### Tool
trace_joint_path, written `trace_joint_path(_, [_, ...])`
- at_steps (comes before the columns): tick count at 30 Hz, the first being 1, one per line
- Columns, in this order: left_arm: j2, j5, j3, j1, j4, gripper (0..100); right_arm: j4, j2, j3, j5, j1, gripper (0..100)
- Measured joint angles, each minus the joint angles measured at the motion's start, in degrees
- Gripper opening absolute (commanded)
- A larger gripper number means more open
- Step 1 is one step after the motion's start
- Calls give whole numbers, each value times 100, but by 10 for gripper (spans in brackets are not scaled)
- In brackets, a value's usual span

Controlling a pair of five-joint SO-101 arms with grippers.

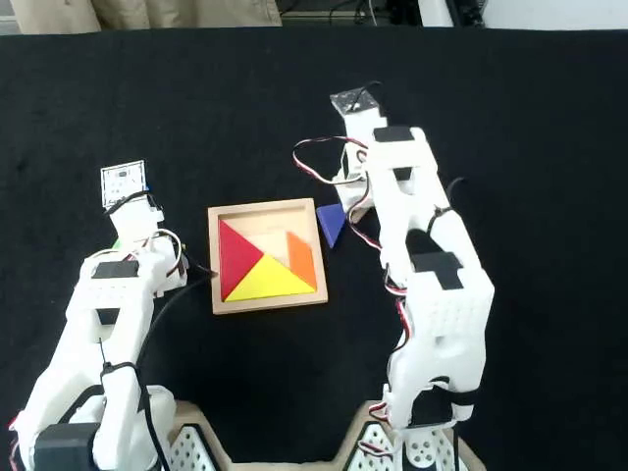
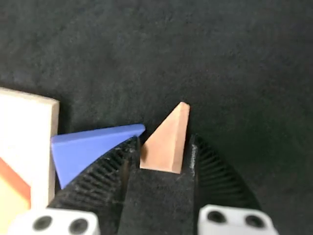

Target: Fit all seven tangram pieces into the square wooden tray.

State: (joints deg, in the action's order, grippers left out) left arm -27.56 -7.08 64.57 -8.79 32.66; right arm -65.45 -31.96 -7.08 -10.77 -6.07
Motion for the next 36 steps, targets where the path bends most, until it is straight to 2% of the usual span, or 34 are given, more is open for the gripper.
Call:
trace_joint_path(4, [0, 0, 0, 18, 0, 112, -246, -9, -193, 105, 9, 63])
trace_joint_path(8, [0, 0, 0, 18, 0, 112, -457, 53, -237, 123, 396, 11])
trace_joint_path(15, [0, 0, 0, 18, 0, 112, -484, 220, -237, 123, 615, 11])
trace_joint_path(22, [0, 0, 0, 18, 0, 112, -888, 870, -193, -343, 967, 11])
trace_joint_path(26, [0, 0, 0, 18, 0, 112, -897, 1371, 290, -501, 941, 11])
trace_joint_path(31, [0, -18, 0, 18, 0, 112, -949, 2321, 1073, -475, 220, 11])
trace_joint_path(36, [0, -18, 0, 18, 0, 112, -932, 3349, 1829, 343, -765, 11])
